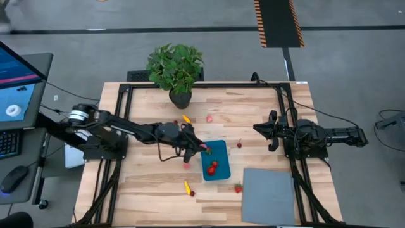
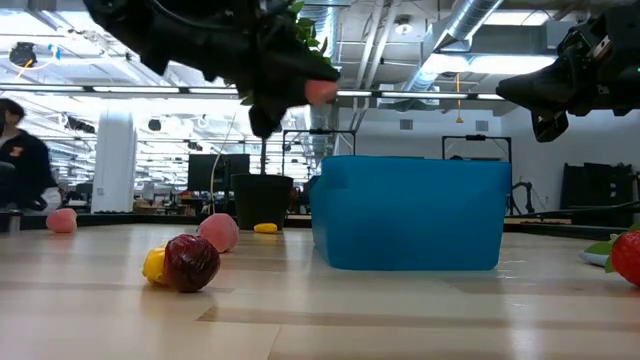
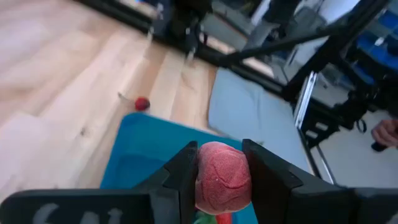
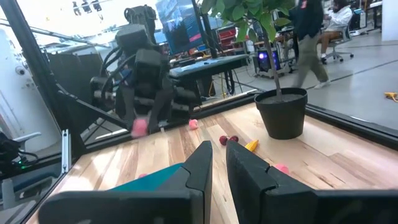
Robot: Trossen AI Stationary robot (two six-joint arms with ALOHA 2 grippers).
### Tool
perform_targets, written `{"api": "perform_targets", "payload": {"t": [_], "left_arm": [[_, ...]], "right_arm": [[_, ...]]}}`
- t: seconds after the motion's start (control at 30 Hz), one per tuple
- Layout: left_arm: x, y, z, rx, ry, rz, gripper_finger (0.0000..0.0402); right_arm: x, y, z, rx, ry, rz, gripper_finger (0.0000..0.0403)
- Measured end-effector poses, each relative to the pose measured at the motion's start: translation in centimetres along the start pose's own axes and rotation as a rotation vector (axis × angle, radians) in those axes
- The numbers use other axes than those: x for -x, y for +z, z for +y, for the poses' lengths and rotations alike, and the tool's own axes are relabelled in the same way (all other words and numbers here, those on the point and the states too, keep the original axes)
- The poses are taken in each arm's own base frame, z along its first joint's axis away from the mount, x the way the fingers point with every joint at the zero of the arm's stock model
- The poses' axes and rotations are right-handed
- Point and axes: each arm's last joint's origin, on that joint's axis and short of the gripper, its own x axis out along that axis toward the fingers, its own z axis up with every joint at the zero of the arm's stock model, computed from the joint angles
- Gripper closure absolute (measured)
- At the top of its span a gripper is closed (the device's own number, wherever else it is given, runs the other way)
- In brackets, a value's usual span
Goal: Pick and placing Produce into tupperware
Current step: Put the apricot into the blue bin
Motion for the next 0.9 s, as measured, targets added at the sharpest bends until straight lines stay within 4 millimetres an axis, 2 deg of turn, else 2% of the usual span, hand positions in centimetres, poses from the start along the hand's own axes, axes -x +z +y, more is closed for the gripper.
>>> {"api": "perform_targets", "payload": {"t": [0.13, 0.3, 0.6, 0.77, 0.9], "left_arm": [[-1.9, -0.4, 0.2, 0.003, -0.024, 0.044, 0.0297], [-3.1, -0.8, 0.5, 0.003, -0.017, 0.062, 0.0297], [-4.0, -3.0, 1.8, 0.052, 0.043, 0.174, 0.0297], [-4.1, -3.0, 1.8, 0.047, 0.074, 0.146, 0.0293], [-4.1, -2.9, 1.9, 0.042, 0.054, 0.156, 0.0273]], "right_arm": [[0.0, 0.0, 0.0, 0.000, 0.000, 0.000, 0.0333], [0.0, 0.0, 0.0, 0.000, 0.000, 0.000, 0.0333], [0.0, 0.0, 0.0, 0.000, 0.000, 0.000, 0.0333], [0.0, 0.0, 0.0, 0.000, 0.000, 0.000, 0.0333], [0.0, 0.0, 0.0, 0.000, 0.000, 0.000, 0.0333]]}}
